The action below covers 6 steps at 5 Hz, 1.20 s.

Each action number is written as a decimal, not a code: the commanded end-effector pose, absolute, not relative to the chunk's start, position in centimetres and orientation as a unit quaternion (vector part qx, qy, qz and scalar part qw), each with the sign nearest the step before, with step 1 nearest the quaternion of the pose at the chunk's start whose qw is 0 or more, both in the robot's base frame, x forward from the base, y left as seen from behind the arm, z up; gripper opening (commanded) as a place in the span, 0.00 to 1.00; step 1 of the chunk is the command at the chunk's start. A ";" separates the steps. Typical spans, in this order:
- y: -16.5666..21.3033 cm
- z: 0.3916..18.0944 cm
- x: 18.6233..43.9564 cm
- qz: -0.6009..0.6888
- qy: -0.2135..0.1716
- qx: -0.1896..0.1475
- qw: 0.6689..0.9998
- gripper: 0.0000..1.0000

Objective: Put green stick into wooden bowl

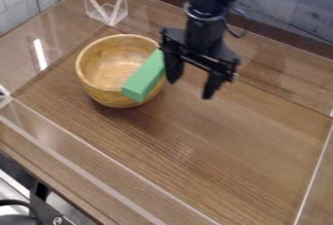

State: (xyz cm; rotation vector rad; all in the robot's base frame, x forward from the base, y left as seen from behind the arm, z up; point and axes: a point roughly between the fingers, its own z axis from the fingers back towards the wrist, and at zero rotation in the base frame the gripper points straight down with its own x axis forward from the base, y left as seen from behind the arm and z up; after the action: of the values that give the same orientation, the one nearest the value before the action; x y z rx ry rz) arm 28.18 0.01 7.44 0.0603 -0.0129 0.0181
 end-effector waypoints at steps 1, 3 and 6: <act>3.1 9.1 28.9 0.004 -0.047 0.036 0.998 1.00; 8.1 8.8 29.0 -0.008 -0.064 0.044 0.997 1.00; 9.5 5.5 29.0 -0.012 -0.055 0.057 0.997 1.00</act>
State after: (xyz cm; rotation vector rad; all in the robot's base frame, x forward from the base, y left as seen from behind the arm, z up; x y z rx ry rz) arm 28.49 9.12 4.48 0.0978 -0.0742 -0.0318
